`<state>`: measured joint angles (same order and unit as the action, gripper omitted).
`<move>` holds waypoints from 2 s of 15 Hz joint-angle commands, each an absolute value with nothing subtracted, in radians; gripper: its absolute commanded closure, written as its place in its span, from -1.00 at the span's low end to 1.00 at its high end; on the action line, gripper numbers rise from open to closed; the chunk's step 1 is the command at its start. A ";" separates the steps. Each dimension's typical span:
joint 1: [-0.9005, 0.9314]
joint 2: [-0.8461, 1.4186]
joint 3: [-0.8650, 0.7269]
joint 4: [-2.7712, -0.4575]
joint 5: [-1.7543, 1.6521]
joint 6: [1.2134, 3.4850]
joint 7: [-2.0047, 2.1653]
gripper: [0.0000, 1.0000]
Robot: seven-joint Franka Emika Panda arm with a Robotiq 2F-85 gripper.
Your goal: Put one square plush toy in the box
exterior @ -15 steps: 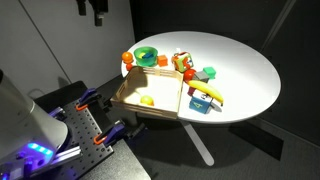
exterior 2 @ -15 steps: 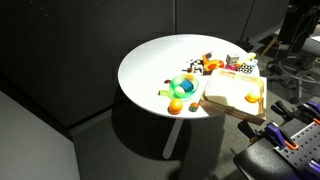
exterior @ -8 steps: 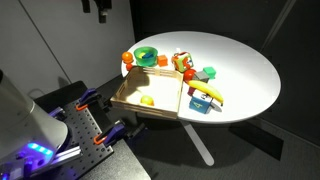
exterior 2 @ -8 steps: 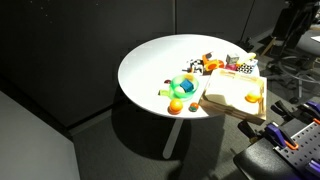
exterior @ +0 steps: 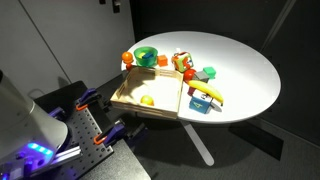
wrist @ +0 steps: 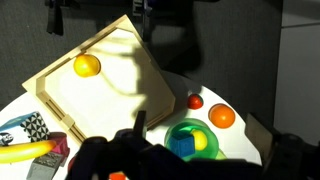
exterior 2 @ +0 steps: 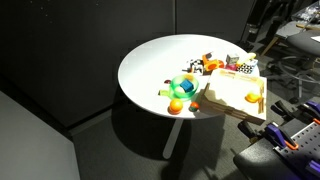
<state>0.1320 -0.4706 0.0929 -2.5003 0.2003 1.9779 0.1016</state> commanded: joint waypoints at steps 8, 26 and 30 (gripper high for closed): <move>0.053 -0.301 0.186 -2.289 -0.012 2.052 0.378 -1.00; 0.030 0.040 0.096 -1.976 -0.246 2.089 0.463 -1.00; 0.034 0.106 0.066 -1.929 -0.230 2.138 0.426 -1.00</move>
